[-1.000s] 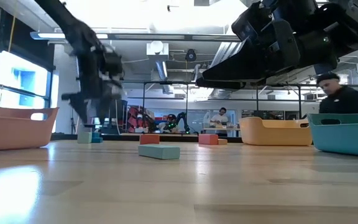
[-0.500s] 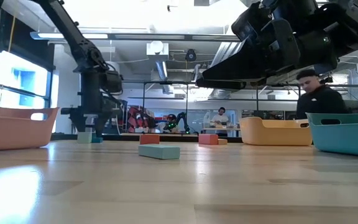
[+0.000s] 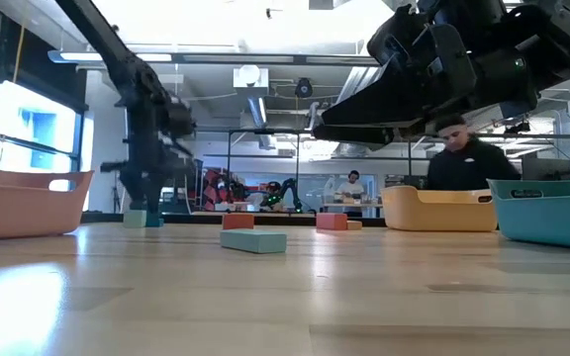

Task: Sort blocks by size
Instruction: Put the thick blue rectangular block into the orange bin, then put the orange cube block into the yellow bin

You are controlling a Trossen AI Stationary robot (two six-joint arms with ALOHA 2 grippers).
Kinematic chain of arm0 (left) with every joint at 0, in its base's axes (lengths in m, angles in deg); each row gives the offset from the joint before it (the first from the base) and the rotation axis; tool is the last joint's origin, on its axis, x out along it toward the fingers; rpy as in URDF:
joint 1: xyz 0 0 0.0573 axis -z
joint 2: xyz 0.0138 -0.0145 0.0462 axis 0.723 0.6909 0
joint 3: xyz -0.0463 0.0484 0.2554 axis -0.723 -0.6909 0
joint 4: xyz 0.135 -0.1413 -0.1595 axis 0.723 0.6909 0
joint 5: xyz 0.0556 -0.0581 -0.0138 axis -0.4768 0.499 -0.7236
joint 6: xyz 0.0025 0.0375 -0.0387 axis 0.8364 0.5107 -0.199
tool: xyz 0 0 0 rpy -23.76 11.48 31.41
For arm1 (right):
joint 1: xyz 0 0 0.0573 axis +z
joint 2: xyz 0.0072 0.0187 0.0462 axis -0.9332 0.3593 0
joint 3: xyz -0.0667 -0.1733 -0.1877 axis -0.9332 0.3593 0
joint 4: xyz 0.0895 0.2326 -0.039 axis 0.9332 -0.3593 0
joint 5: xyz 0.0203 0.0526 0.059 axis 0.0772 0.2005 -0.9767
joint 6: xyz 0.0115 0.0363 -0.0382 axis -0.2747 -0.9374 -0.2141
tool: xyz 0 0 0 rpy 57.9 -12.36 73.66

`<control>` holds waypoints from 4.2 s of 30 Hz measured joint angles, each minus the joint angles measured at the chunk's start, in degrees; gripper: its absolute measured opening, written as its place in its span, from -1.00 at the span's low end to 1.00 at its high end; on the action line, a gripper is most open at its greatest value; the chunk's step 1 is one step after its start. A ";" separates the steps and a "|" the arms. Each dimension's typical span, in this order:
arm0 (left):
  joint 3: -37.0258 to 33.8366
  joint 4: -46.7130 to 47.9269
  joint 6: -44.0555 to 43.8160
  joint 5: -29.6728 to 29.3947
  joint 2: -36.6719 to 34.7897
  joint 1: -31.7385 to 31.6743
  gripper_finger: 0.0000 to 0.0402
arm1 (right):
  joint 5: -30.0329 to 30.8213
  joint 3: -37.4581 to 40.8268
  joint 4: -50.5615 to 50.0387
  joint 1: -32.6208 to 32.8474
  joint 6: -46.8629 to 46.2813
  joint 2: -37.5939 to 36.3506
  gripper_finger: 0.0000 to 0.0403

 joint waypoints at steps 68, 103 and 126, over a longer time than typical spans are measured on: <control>-14.20 -4.88 -38.78 -56.12 -26.10 79.19 -0.06 | 3.76 0.00 0.53 -0.52 8.39 -6.37 0.06; -16.67 -87.39 17.28 -14.11 -3.29 63.57 -0.06 | 14.19 0.01 -21.58 -4.33 -2.09 -13.48 0.06; -16.72 -76.70 21.15 -24.16 -9.29 68.12 -0.06 | 19.28 -0.04 -14.09 -2.65 0.98 -11.30 0.06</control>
